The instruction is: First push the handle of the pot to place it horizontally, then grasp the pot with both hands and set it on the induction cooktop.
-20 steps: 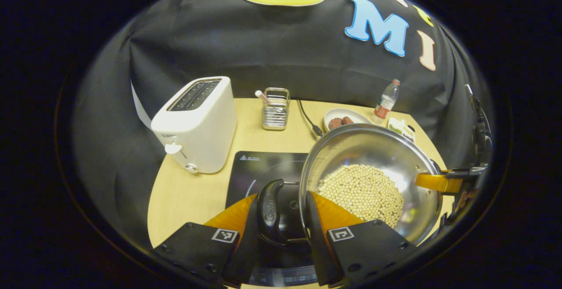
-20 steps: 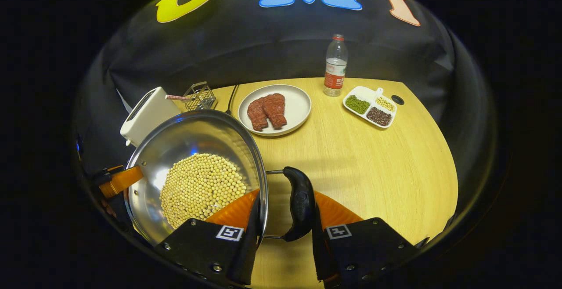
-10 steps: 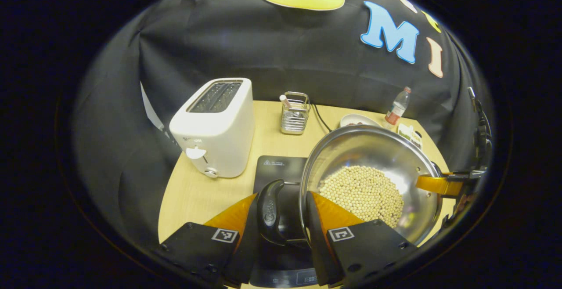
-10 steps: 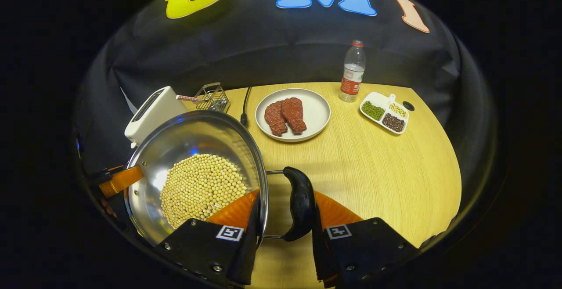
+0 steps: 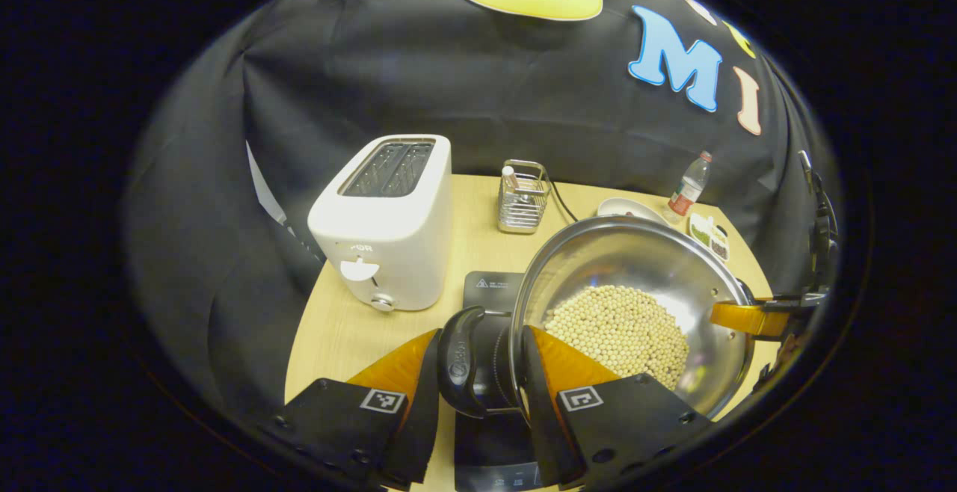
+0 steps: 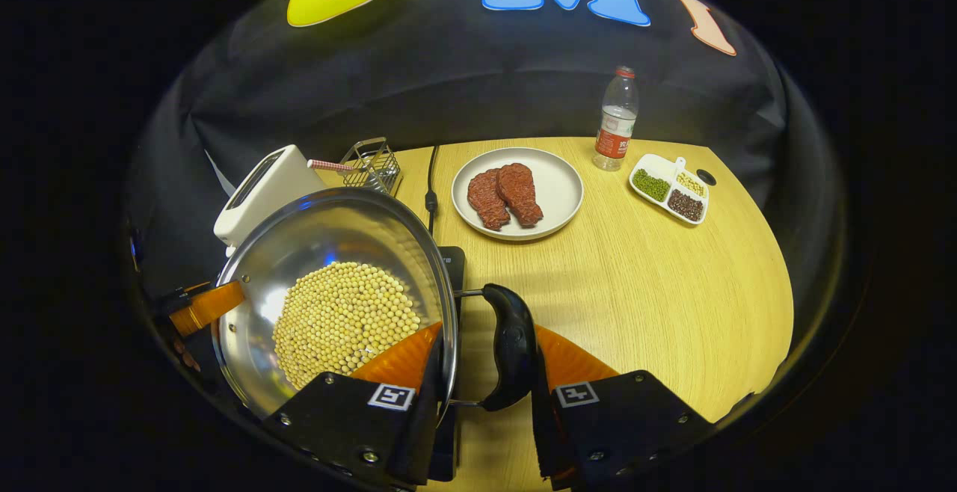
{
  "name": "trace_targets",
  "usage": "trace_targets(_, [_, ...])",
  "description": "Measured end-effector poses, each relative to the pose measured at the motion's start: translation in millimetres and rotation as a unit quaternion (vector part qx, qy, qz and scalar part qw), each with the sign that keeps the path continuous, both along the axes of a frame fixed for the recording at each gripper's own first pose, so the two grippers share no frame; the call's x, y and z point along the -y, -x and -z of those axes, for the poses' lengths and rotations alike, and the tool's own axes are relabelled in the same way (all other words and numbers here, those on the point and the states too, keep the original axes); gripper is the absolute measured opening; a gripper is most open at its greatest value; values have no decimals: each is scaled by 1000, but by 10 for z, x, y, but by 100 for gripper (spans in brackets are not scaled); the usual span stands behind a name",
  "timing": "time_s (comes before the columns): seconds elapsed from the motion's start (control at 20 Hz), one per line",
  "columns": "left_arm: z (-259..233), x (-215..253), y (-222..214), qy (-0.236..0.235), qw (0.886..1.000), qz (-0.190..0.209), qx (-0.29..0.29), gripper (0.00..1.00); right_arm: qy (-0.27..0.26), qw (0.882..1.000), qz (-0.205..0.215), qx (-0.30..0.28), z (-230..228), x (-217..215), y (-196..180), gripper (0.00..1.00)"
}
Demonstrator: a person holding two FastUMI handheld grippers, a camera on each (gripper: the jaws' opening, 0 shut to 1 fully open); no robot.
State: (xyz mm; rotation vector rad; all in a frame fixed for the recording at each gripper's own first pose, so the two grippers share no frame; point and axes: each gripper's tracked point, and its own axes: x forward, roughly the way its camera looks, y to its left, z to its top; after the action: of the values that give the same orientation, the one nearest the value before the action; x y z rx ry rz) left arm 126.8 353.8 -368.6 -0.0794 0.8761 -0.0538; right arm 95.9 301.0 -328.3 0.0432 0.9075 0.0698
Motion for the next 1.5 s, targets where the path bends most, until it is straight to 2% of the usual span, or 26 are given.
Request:
trace_targets(0.1, [38, -47, -31, 1, 1000, 1, -2, 57, 0, 1000, 3, -4, 31, -41, -10, 54])
trace_targets(0.3, [123, -108, -78, 3, 1000, 5, -8, 58, 1, 1000, 8, -7, 80, -99, -15, 54])
trace_targets(0.35, [156, -116, -91, 3, 1000, 7, -11, 60, 2, 1000, 9, -8, 95, -111, -20, 54])
trace_targets(0.4, [181, -119, -100, 2, 1000, 9, -13, 58, 3, 1000, 10, -9, 112, -116, -19, 54])
trace_targets(0.6, [238, -137, -153, 6, 1000, 11, -15, 57, 6, 1000, 19, -9, 150, -142, -13, 54])
trace_targets(0.75, [298, -143, -133, 6, 1000, 15, -20, 61, 7, 1000, 26, -13, 201, -149, 29, 54])
trace_targets(0.85, [323, -146, -78, 4, 1000, 20, -23, 58, 6, 999, 30, -17, 269, -138, 70, 54])
trace_targets(1.05, [338, -143, -77, 5, 1000, 21, -12, 58, 7, 999, 39, -11, 313, -140, 100, 54])
trace_targets(1.1, [328, -153, -53, 4, 1000, 21, -13, 61, 6, 999, 39, -12, 320, -149, 108, 54])
trace_targets(1.3, [319, -189, -79, 7, 1000, 19, -5, 60, 0, 999, 38, -8, 318, -184, 106, 54])
trace_targets(1.35, [323, -196, -94, 9, 1000, 17, -4, 64, -3, 999, 39, -7, 322, -185, 101, 48])
trace_targets(1.4, [316, -199, -79, 11, 1000, 15, -2, 62, -5, 999, 38, -6, 316, -185, 93, 54])
trace_targets(1.45, [301, -196, -79, 14, 1000, 12, 1, 63, -5, 999, 36, -6, 320, -186, 90, 54])
trace_targets(1.5, [243, -219, -95, 16, 1000, 5, 11, 68, -6, 999, 33, -6, 325, -182, 82, 55])
